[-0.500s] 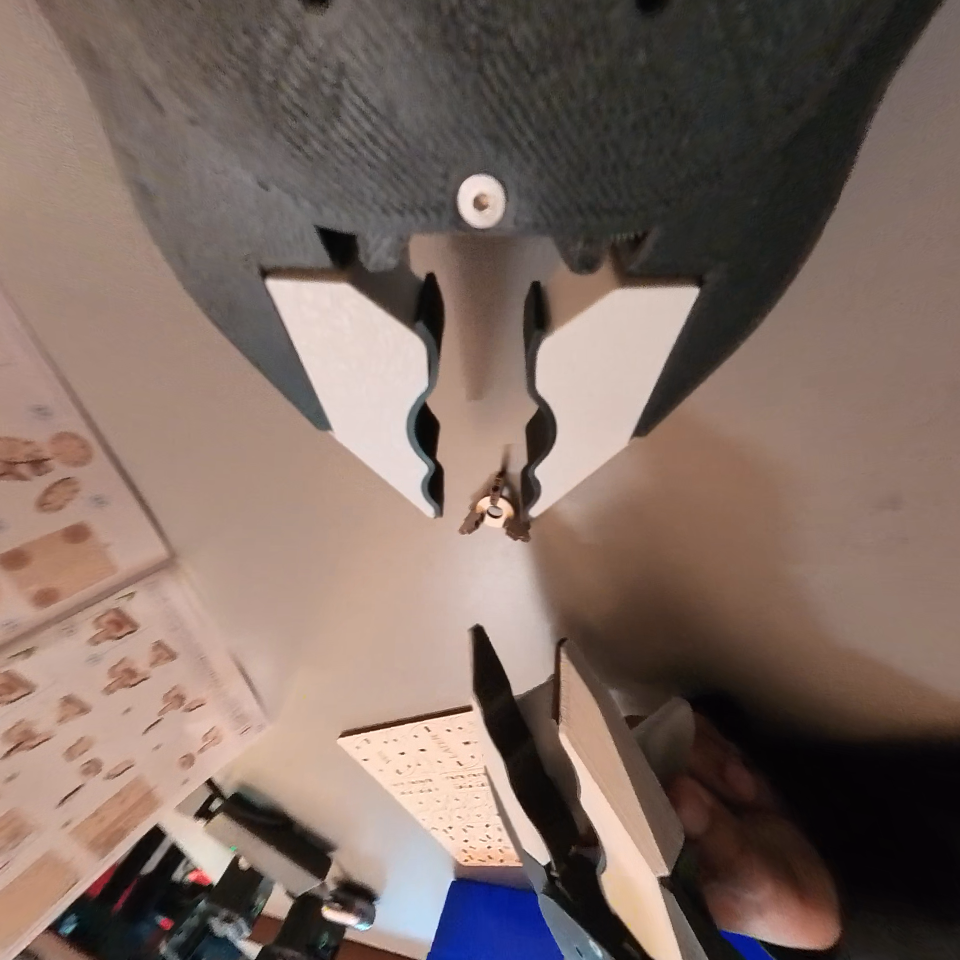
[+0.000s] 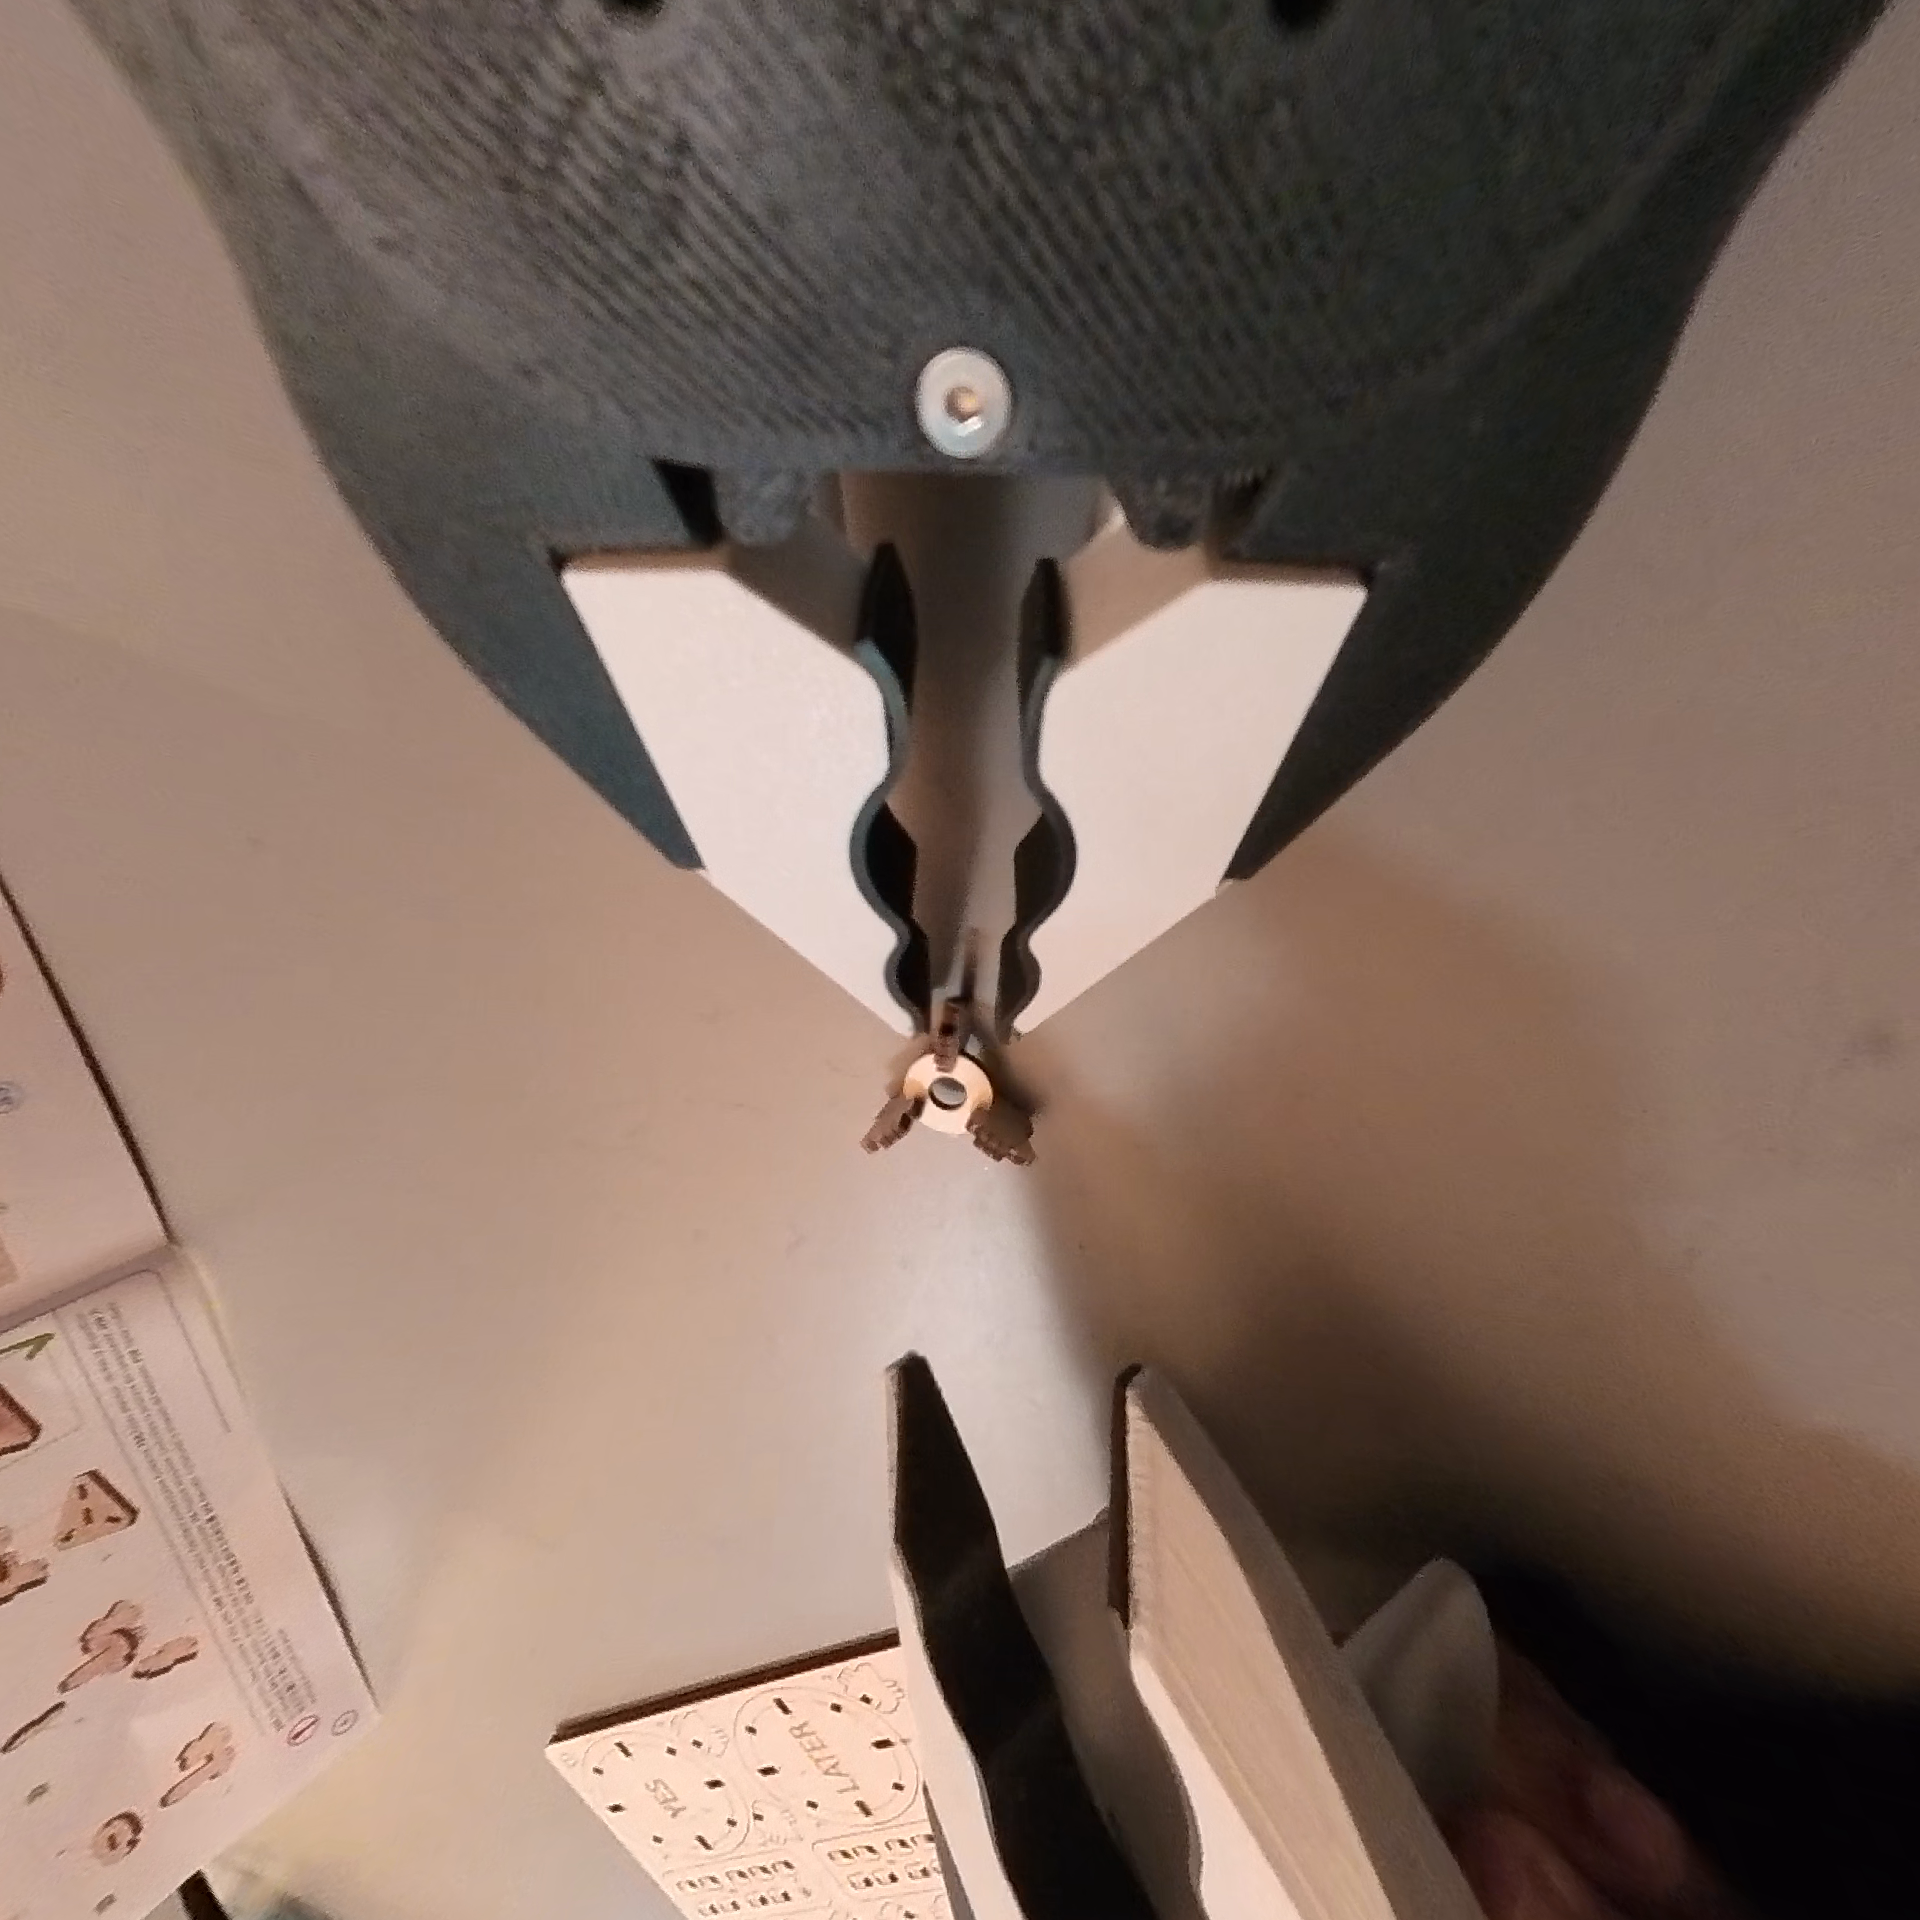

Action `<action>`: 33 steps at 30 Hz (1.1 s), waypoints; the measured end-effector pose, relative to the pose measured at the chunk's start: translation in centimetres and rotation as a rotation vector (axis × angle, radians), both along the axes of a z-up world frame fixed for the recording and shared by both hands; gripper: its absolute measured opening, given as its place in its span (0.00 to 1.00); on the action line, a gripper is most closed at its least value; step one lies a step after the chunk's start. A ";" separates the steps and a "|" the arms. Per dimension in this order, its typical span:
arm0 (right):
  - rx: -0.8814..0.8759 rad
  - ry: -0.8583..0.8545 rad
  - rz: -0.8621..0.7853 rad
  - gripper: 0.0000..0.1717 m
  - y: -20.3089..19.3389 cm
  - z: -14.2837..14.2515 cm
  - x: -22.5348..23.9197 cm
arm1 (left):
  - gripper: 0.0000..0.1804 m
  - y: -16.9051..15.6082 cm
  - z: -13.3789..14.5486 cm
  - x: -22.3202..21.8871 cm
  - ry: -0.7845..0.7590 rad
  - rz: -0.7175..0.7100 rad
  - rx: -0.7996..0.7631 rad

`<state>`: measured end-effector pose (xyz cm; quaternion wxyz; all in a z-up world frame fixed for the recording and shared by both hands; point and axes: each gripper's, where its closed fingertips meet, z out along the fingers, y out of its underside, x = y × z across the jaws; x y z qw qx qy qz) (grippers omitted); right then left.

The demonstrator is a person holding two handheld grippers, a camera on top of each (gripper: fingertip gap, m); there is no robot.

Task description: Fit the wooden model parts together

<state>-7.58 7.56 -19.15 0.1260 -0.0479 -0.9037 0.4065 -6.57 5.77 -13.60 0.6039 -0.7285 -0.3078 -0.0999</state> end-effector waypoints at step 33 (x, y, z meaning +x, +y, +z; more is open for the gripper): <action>-0.031 0.017 -0.010 0.00 0.0 0.5 -0.3 | 0.22 0.1 -0.1 0.2 -0.024 -0.016 0.010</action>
